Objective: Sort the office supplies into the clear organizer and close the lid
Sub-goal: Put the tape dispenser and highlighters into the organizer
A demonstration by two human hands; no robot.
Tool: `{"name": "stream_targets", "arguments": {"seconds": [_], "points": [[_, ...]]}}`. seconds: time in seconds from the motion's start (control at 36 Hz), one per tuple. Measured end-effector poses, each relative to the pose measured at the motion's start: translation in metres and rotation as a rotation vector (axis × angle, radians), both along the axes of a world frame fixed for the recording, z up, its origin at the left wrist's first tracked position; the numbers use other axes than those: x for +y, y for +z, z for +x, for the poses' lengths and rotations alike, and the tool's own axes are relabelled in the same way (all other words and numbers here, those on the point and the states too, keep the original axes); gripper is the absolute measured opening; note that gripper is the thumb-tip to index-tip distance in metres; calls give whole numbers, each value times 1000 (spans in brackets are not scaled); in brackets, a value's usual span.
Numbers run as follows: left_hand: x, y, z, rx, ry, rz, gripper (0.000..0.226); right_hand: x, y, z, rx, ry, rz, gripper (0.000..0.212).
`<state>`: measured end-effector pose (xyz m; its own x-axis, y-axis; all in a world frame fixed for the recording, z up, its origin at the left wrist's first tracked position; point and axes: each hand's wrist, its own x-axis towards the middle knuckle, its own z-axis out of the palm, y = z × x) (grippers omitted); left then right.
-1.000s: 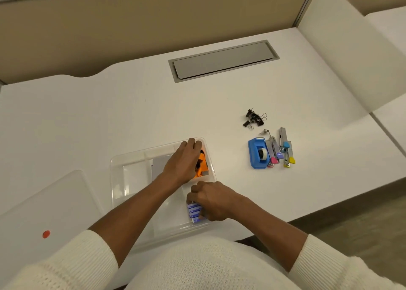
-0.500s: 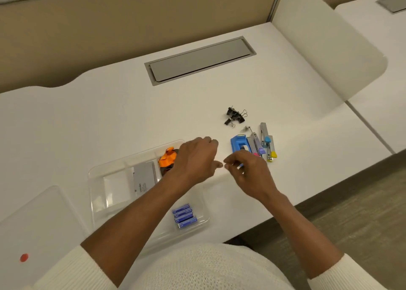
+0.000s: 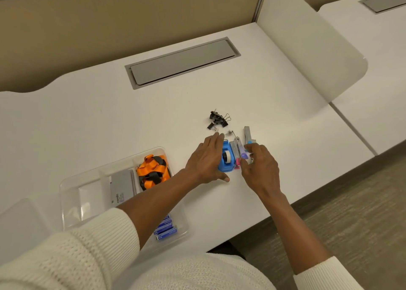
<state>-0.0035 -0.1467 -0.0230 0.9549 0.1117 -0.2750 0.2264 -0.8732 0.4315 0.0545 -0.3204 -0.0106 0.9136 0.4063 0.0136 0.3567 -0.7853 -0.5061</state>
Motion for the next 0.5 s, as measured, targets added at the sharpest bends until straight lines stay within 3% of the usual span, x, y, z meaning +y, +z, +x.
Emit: {"name": "stream_targets", "arguments": {"seconds": [0.08,0.22,0.5], "points": [[-3,-7,5,-25,-11,-4,136,4,0,3,10,41,-83,50],[1,-16,3,-122,23,12,108,12,0,9,46,68,-190,57],[10,18,-37,-282,153,-91,99,30,-5,9,36,38,-308,60]]}}
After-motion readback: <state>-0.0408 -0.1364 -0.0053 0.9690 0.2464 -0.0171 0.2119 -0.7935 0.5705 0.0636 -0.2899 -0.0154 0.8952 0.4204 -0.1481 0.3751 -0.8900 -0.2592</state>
